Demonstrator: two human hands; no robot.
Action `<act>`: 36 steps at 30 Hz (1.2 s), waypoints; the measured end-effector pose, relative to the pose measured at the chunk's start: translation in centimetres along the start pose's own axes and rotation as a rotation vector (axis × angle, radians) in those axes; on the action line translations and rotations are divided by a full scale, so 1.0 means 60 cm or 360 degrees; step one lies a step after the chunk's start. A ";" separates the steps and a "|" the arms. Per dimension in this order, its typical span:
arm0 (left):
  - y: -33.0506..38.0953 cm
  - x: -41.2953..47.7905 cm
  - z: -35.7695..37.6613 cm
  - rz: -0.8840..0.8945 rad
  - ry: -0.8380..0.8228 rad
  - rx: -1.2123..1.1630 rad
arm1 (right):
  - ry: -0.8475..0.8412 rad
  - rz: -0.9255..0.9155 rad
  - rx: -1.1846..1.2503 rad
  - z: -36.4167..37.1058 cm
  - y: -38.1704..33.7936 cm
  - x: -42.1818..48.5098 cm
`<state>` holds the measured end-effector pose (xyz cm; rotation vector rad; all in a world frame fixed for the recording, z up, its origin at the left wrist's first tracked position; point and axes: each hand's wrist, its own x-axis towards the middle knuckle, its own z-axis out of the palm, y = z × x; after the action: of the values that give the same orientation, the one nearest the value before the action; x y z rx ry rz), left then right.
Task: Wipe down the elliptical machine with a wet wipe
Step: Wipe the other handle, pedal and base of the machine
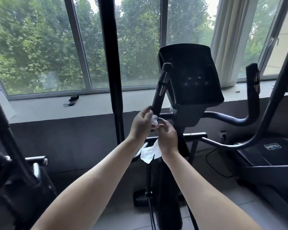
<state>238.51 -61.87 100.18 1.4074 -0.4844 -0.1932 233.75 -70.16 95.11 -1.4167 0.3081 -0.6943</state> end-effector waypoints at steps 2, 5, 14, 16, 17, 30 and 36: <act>-0.030 -0.024 -0.015 0.0006 -0.0018 0.0043 | -0.0007 0.0035 -0.0009 -0.014 0.000 -0.017; -0.080 -0.062 -0.040 -0.0050 -0.0110 0.0291 | -0.0035 0.0198 -0.0047 -0.029 0.029 -0.037; -0.218 -0.132 -0.104 -0.0338 -0.0420 0.0579 | -0.0088 0.0705 -0.0164 -0.032 0.147 -0.138; -0.241 -0.141 -0.124 -0.0399 -0.0455 0.0657 | 0.0000 0.0710 -0.0240 -0.023 0.170 -0.153; -0.256 -0.148 -0.138 -0.0441 -0.0471 0.0684 | 0.0043 0.0733 -0.0300 -0.018 0.180 -0.163; -0.444 -0.245 -0.280 -0.0824 -0.0804 0.0520 | 0.0235 0.0995 -0.0465 0.059 0.373 -0.286; -0.567 -0.251 -0.289 -0.0872 -0.0761 0.0666 | 0.0228 0.1054 -0.0419 0.050 0.506 -0.299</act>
<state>237.86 -45.82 62.42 1.8945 -0.5370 -0.9302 229.51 -56.83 62.61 -1.3950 0.9584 -0.2095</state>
